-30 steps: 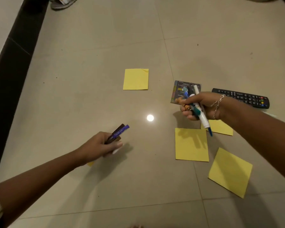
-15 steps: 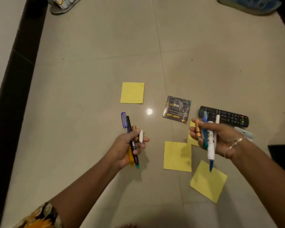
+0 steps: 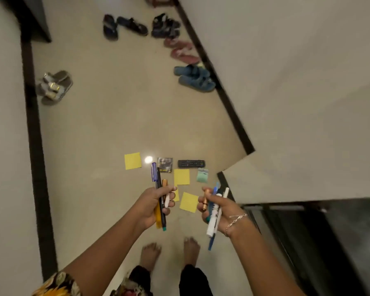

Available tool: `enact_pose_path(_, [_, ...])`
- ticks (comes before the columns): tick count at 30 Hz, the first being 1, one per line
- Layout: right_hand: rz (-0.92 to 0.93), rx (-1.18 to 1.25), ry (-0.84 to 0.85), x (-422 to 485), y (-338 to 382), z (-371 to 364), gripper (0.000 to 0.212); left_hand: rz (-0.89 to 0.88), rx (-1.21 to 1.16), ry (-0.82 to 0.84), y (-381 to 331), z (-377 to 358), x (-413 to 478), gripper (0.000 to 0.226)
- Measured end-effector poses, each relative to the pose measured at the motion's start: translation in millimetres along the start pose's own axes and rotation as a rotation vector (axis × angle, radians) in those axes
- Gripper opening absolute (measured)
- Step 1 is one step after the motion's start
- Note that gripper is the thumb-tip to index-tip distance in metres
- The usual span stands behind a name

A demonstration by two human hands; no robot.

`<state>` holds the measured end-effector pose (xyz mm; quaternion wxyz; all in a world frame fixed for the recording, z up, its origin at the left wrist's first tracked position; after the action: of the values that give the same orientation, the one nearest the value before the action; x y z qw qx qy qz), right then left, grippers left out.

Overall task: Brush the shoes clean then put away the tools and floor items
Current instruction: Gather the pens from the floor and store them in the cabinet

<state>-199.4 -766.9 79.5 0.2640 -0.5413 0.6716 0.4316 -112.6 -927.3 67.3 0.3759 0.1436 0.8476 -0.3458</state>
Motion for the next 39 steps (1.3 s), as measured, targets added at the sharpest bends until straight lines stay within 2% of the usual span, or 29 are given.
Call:
enact_pose_path(5, [0.146, 0.097, -0.029, -143, -13, -13, 0.016, 0.027, 0.216, 0.16, -27, -97, -93, 0.035])
enact_pose_path(11, [0.365, 0.293, -0.182, -267, -71, 42, 0.011, 0.125, 0.467, 0.338, 28, -176, -155, 0.052])
enact_pose_path(17, [0.562, 0.487, -0.329, -366, -176, 128, 0.014, 0.258, 0.647, 0.513, 161, -235, -206, 0.044])
enact_pose_path(25, [0.76, 0.709, -0.514, -526, -384, 244, 0.014, 0.527, 0.888, 0.686, 403, -284, -324, 0.037])
enact_pose_path(31, [0.757, 0.846, -0.592, -588, -463, 319, 0.017, 0.625, 0.969, 0.653, 514, -316, -371, 0.036])
enact_pose_path(39, [0.62, 0.829, -0.567, -588, -479, 449, 0.026, 0.606, 1.03, 0.431, 627, -350, -314, 0.037])
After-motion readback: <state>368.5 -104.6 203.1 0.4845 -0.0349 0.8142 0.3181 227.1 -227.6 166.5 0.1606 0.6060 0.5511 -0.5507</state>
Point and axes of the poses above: each hand's wrist, its own x-axis towards the middle knuckle, its own z-axis out of the back of the hand, y = z × x, the point moved 2 cm from there along x, towards the middle knuckle, and after that the axes turned 4 degrees about y, right-handed, at the moved point
